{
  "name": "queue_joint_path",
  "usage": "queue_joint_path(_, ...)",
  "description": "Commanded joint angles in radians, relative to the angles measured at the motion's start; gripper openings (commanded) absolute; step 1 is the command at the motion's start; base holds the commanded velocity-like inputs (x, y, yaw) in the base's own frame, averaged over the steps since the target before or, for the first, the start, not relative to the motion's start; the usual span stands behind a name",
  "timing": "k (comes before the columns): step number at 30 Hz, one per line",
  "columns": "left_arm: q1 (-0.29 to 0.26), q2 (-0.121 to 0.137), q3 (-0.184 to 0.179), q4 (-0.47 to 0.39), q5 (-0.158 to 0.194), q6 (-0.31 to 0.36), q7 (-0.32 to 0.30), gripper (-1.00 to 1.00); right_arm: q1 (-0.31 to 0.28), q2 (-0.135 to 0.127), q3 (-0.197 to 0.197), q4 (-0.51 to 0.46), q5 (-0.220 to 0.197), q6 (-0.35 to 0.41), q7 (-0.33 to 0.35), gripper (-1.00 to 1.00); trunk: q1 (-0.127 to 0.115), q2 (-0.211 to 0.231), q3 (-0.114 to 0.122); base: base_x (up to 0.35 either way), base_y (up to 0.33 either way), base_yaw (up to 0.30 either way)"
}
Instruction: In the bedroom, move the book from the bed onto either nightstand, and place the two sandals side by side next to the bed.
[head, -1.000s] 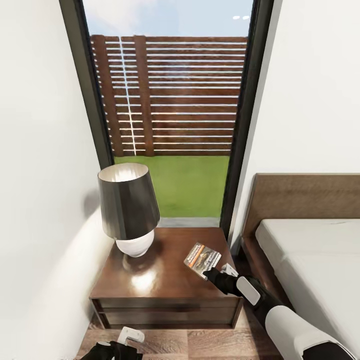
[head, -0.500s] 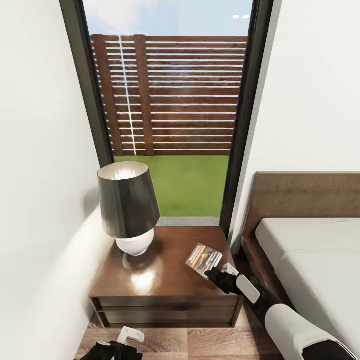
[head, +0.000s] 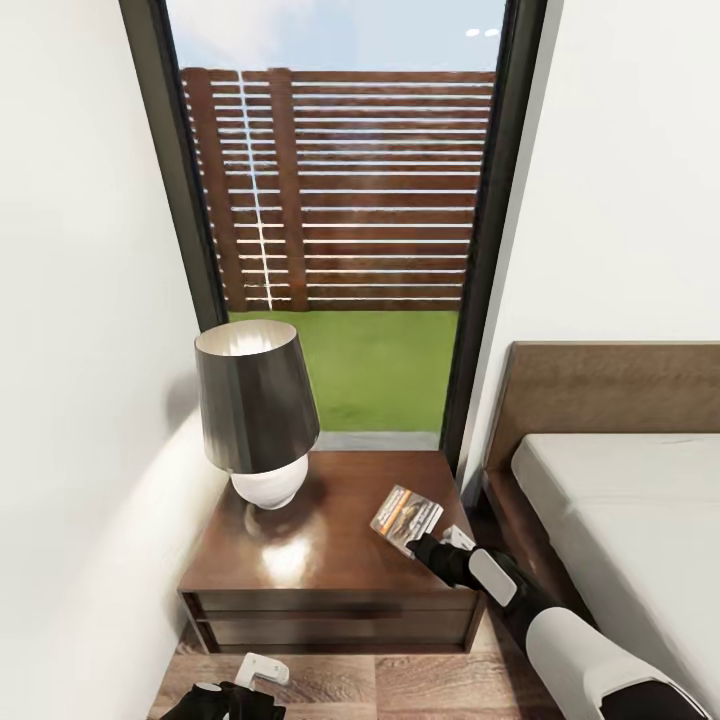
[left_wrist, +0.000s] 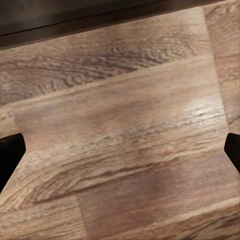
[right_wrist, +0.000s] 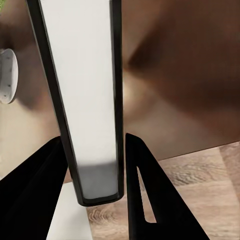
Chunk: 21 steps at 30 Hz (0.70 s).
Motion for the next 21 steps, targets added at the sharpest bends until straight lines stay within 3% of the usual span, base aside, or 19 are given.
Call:
queue_joint_path(1, 0.000, 0.000, 0.000, -0.002, -0.007, 0.005, -0.003, 1.00, -0.001, 0.000, 0.002, 0.000, 0.002, 0.002, 0.002, -1.00, 0.000, 0.000, -0.001, 0.000, 0.000, 0.000)
queue_joint_path(21, 0.000, 0.000, 0.000, -0.002, -0.007, 0.005, -0.003, 1.00, -0.027, 0.002, 0.001, 0.001, 0.003, 0.009, -0.001, -1.00, 0.000, 0.000, -0.001, 0.000, 0.000, 0.000)
